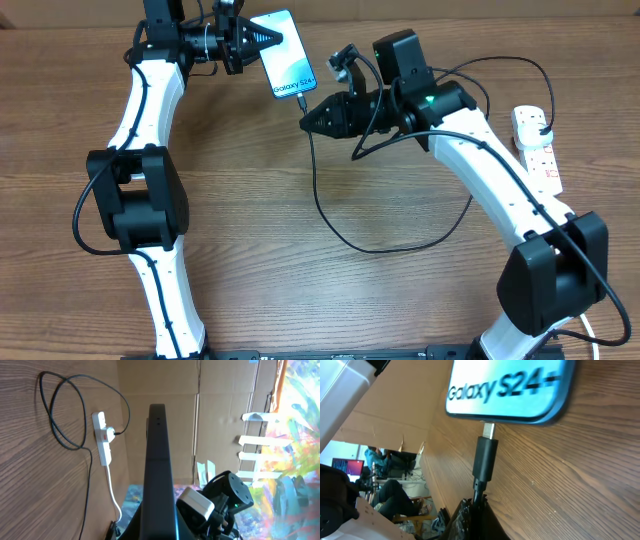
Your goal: Plug charger to phone and switch on socket
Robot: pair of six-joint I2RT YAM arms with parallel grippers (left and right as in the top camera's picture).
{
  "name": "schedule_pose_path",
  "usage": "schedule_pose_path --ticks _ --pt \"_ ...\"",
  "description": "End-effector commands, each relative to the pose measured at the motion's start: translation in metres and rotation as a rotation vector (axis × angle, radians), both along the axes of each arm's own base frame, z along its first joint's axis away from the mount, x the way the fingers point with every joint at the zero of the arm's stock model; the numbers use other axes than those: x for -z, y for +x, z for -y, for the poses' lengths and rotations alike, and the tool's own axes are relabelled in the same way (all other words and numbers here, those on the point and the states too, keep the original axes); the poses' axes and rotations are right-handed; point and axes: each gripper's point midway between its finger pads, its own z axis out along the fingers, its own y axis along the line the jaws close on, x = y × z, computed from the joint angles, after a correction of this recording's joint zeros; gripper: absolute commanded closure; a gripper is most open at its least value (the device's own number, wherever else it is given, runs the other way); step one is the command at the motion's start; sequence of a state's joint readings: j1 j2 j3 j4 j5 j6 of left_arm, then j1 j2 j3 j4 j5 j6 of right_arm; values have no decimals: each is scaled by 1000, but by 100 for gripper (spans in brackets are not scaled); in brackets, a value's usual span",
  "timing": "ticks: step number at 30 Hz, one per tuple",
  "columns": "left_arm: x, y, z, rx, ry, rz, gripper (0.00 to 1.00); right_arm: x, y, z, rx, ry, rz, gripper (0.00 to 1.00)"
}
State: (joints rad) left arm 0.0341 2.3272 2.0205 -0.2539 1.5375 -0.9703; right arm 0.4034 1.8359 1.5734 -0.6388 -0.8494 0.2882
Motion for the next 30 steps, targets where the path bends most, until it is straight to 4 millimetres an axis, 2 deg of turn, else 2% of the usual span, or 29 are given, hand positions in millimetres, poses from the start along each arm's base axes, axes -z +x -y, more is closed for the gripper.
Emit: schedule_pose_path --ticks 1,30 --pt "-8 -6 3 41 -22 3 96 0 6 4 14 4 1 96" --pt "-7 -9 13 60 -22 7 96 -4 3 1 -5 26 3 96"
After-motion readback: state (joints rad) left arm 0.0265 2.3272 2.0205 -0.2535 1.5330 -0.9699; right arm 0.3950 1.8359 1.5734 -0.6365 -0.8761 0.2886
